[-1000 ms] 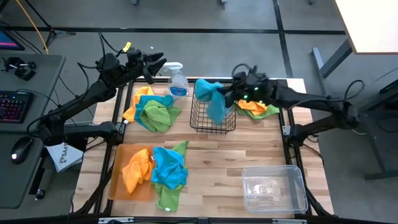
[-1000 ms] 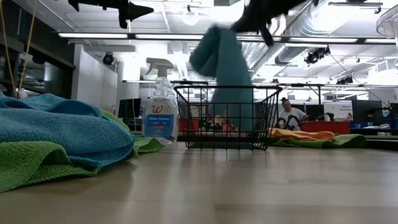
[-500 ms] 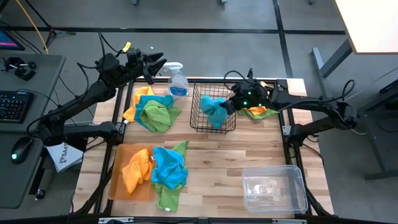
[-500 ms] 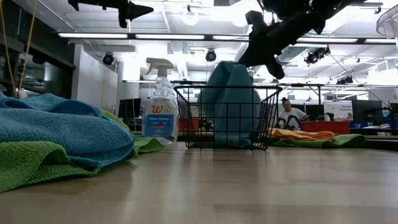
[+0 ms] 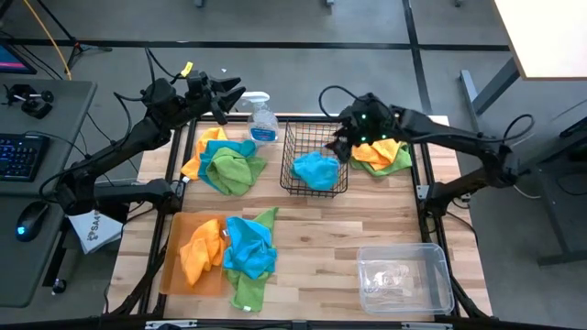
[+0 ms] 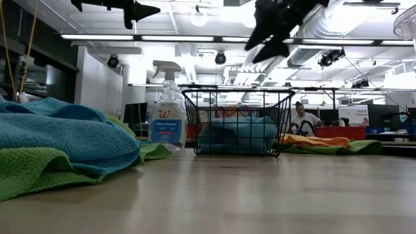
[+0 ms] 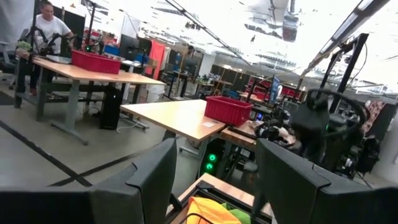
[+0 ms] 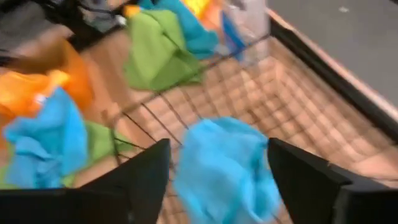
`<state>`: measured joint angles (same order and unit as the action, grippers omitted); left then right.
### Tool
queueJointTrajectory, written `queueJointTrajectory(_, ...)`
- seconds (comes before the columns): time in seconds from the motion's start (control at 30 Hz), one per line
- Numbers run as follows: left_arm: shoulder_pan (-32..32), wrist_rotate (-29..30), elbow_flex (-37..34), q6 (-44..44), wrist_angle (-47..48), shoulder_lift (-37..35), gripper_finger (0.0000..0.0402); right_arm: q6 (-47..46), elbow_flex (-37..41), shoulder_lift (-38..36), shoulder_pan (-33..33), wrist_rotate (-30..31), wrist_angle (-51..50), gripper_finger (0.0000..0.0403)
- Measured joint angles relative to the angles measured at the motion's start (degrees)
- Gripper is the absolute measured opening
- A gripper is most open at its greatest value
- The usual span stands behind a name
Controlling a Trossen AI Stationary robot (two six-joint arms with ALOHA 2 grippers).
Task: Sort microfiber towel by color & place in baskets
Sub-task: Put the top right orange towel into the orange bin
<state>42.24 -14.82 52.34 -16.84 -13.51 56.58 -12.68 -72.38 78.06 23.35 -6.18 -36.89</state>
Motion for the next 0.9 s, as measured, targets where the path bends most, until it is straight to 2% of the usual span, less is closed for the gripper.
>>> queueJointTrajectory(0.13, 0.0, 0.0, 0.0, 0.0, 1.2, 0.0, 0.0209, 1.0, -3.0, -0.3, 2.5, 6.5, -12.4, 0.0286)
queueJointTrajectory(0.27, 0.0, 0.0, 0.0, 0.0, 2.8, 0.0, 0.0209, -1.7, 2.2, -3.3, 7.5, 9.0, -15.8, 0.0288)
queueJointTrajectory(0.43, 0.0, 0.0, 0.0, -1.0, 3.4, 0.0, 0.0209, -12.8, 13.5, -7.6, 15.7, 10.3, -15.3, 0.0288)
queueJointTrajectory(0.57, 0.0, 0.0, 0.0, -1.0, 3.4, 0.0, 0.0209, -21.7, 20.6, -6.8, 22.0, 9.1, -12.6, 0.0288)
queueJointTrajectory(0.73, 0.0, 0.1, 0.0, -0.8, 3.4, 0.0, 0.0209, -28.6, 25.6, -3.0, 24.9, 9.9, -2.0, 0.0288)
queueJointTrajectory(0.9, 0.0, 0.3, 0.0, -0.5, 3.4, 0.0, 0.0209, -33.7, 26.5, 2.3, 25.4, 14.0, 1.1, 0.0283)
